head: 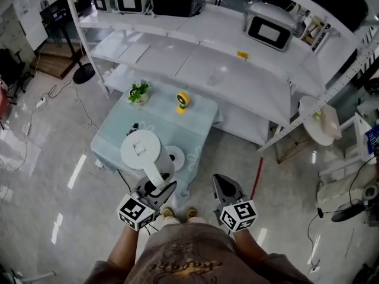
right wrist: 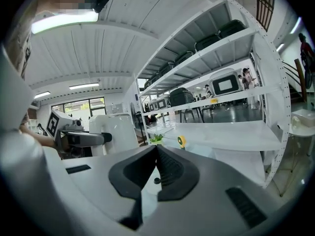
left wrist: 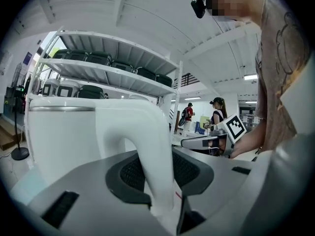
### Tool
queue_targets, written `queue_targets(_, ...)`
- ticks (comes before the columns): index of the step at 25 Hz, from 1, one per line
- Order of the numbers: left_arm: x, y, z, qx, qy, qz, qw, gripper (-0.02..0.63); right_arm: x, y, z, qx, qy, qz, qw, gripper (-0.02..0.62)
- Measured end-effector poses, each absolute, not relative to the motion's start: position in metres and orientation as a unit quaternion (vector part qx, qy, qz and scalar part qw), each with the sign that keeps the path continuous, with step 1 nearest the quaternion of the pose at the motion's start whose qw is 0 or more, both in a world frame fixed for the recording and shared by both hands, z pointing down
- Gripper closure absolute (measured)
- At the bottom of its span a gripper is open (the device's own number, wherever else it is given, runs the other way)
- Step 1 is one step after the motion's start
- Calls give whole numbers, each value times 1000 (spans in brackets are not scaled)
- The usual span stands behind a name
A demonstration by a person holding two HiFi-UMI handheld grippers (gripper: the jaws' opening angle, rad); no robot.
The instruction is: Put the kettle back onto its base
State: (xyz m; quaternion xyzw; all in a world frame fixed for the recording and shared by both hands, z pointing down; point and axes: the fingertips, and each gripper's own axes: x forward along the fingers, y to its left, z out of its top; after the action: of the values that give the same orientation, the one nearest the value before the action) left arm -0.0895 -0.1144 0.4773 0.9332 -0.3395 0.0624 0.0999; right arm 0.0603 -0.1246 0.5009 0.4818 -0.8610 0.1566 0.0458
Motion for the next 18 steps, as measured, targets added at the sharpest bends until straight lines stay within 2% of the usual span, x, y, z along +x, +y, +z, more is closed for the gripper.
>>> queue_targets(18, -56, -172, 541, 955, -265, 90, 103, 462, 92, -119, 517, 559, -809, 172, 55, 600)
